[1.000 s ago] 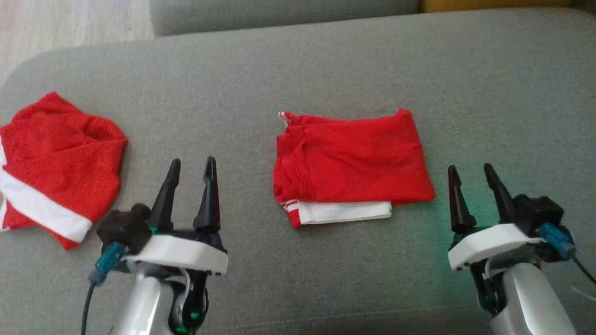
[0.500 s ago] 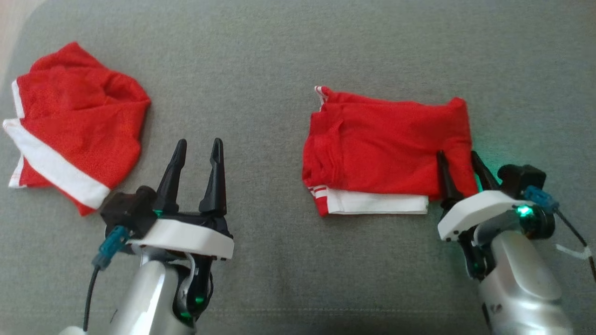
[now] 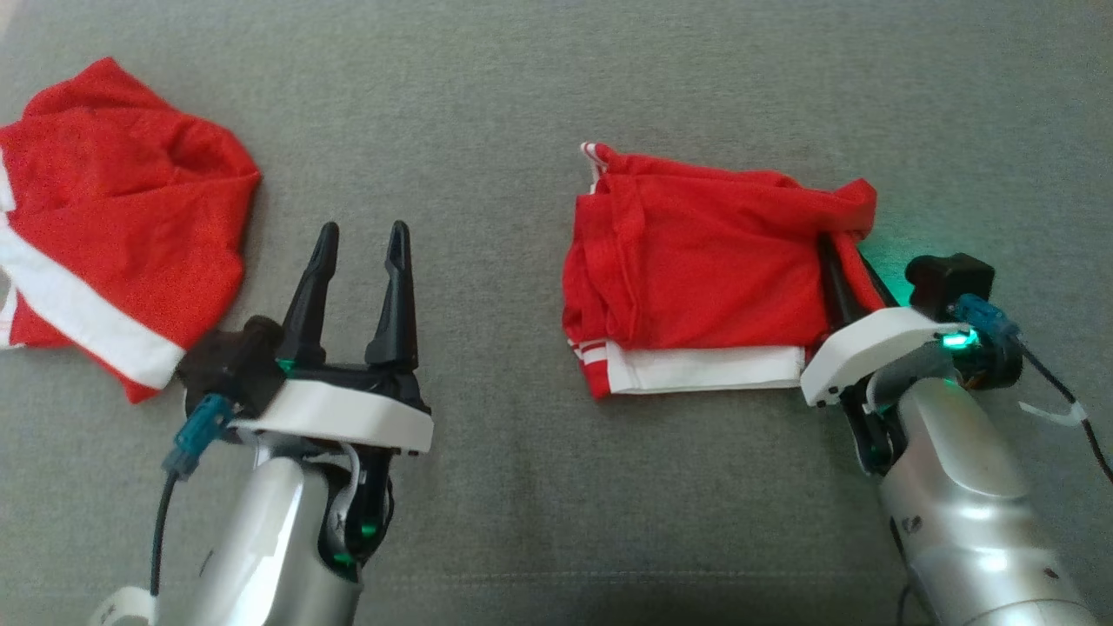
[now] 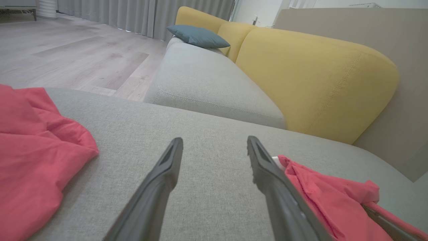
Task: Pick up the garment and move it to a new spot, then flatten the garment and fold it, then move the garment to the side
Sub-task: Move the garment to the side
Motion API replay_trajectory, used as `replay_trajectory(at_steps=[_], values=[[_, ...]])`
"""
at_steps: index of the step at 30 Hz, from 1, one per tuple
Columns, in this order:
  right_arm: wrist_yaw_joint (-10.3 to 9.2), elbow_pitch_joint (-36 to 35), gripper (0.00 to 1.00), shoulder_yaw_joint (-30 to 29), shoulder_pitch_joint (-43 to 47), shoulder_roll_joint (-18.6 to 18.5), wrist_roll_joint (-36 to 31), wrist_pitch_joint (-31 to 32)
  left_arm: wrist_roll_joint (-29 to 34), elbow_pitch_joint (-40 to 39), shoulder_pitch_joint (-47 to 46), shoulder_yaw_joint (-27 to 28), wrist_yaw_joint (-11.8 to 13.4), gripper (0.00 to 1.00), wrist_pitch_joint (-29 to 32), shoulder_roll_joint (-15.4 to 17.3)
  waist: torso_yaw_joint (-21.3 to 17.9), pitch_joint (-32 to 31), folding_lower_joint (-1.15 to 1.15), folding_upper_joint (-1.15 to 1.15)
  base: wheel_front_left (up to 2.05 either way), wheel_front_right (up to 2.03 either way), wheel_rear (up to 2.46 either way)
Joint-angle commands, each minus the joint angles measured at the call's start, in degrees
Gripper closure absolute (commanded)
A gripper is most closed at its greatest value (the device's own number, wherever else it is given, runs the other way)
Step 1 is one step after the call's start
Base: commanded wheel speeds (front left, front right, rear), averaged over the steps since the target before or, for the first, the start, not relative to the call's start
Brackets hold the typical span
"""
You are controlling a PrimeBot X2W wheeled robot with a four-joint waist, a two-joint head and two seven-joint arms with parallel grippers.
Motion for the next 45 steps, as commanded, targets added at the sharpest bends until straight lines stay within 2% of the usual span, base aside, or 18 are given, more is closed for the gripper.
replay_trajectory(at_steps=[1, 6, 15, 19, 22, 35, 36, 37, 38, 40, 45], values=[[0.36, -0.04, 1.0, 1.23, -0.05, 0.44, -1.71, -0.54, 0.75, -1.84, -1.53, 2.42, -0.11, 0.0, -0.31, 0.47, -0.77, -0.45, 0.0, 0.0, 0.0, 0.0, 0.0], [0.36, -2.47, 1.0, 0.32, -1.8, -3.98, -5.93, -1.92, 1.01, -2.01, -1.24, 3.17, -0.31, 0.0, -0.31, 0.47, -2.95, -1.19, 0.0, 0.0, 0.0, 0.0, 0.0], [0.36, -4.38, 1.0, -3.45, -5.01, -21.03, -8.33, 0.84, 0.9, -2.66, -2.23, 2.86, -0.46, 0.0, -0.31, 0.47, -4.45, 0.32, 0.0, 0.0, 0.0, 0.0, 0.0], [0.36, -4.37, 1.0, -6.59, -6.24, -26.36, -9.63, 1.83, 0.9, -2.71, -2.32, 2.99, -0.64, 0.0, -0.31, 0.47, -4.24, 1.05, 0.0, 0.0, 0.0, 0.0, 0.0], [0.36, -4.51, 1.0, -8.56, -6.66, -28.01, -10.33, 2.25, 1.01, -2.65, -2.29, 3.18, -0.82, 0.0, -0.31, 0.47, -3.95, 1.31, 0.0, 0.0, 0.0, 0.0, 0.0], [0.36, -8.06, 1.0, -8.11, -4.92, -27.59, -9.56, 2.24, 1.27, -2.56, -2.07, 3.96, -0.91, 0.0, -0.31, 0.47, -4.01, 1.09, 0.0, 0.0, 0.0, 0.0, 0.0], [0.36, -8.52, 0.56, -7.9, -4.78, -27.52, -9.47, 1.81, 1.27, -2.53, -2.02, 3.94, -0.91, 0.0, -0.31, 0.47, -4.05, 1.01, 0.0, 0.0, 0.0, 0.0, 0.0], [0.36, -8.72, 0.19, -8.14, -4.66, -27.31, -8.92, 1.71, 1.26, -2.5, -1.97, 3.91, -0.93, 0.0, -0.31, 0.47, -4.08, 0.93, 0.0, 0.0, 0.0, 0.0, 0.0], [0.36, -8.79, 0.16, -8.43, -4.55, -27.15, -8.36, 1.82, 1.25, -2.47, -1.92, 3.85, -0.95, 0.0, -0.31, 0.47, -4.09, 0.84, 0.0, 0.0, 0.0, 0.0, 0.0], [0.36, -9.12, 0.0, -8.61, -4.31, -27.05, -7.72, 1.85, 1.23, -2.35, -1.88, 3.79, -0.97, 0.0, -0.31, 0.47, -4.11, 0.66, 0.0, 0.0, 0.0, 0.0, 0.0], [0.36, -10.13, 0.0, -9.15, -3.78, -26.62, -7.51, 1.8, 1.13, -2.14, -1.75, 3.83, -0.95, 0.0, -0.31, 0.47, -4.16, 0.1, 0.0, 0.0, 0.0, 0.0, 0.0]])
